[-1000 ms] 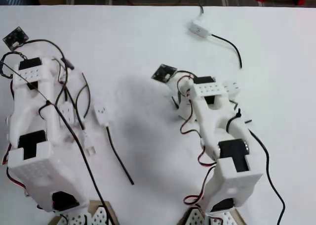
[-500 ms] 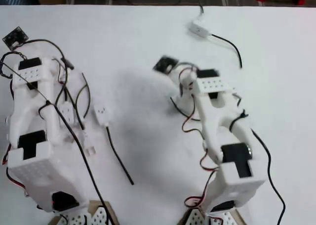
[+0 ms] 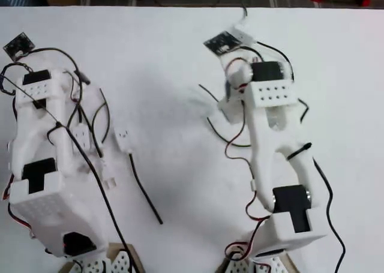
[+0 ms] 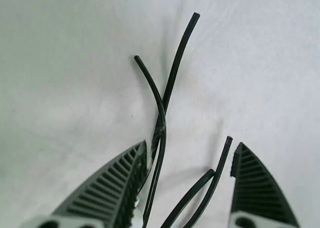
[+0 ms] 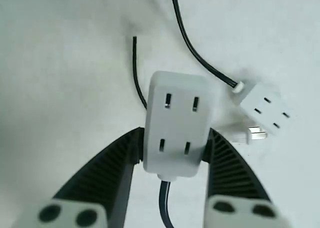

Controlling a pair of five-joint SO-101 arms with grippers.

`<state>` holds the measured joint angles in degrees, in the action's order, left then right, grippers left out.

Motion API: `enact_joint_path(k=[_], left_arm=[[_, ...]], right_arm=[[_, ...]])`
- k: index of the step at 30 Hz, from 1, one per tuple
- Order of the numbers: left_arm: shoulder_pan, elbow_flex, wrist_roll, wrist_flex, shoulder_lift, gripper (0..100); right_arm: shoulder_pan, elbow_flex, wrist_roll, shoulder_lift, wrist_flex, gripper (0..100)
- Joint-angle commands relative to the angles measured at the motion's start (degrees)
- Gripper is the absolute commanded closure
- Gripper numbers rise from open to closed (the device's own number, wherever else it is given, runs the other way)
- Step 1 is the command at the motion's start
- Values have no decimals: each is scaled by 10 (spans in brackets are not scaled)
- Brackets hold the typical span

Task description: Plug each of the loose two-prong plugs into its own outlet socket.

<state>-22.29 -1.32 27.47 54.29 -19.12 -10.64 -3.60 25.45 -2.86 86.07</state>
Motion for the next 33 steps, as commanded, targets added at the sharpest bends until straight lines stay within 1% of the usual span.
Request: enact_joint_path(k=[1,5,9,11,16,18,22,24,28,30,33], left_arm=[[6,2,4,-11,3,724],[2,2,4,-11,3,724],[2,2,4,-11,3,724],[2,2,5,-11,3,724],[2,3,5,-12,3,724],[2,3,5,-12,3,724],[2,4,5,-12,3,724],[2,4,5,-12,3,724],[2,4,5,-12,3,724],[2,4,5,-12,3,724],[2,4,5,-12,3,724]], right_arm=[[-56,-23,-181,-19,-24,868],[-103,-26,-367,-104,-80,868],[-151,-29,-530,-176,-125,868],[-175,-44,-591,-186,-150,868],[-218,-32,-695,-212,-235,868],[-222,-18,-696,-234,-264,868],[-207,-18,-695,-253,-268,854],[-199,-17,-694,-228,-264,807],[-186,-16,-691,-152,-246,670],[-184,-16,-658,-108,-243,635],[-183,-16,-567,-31,-243,633]])
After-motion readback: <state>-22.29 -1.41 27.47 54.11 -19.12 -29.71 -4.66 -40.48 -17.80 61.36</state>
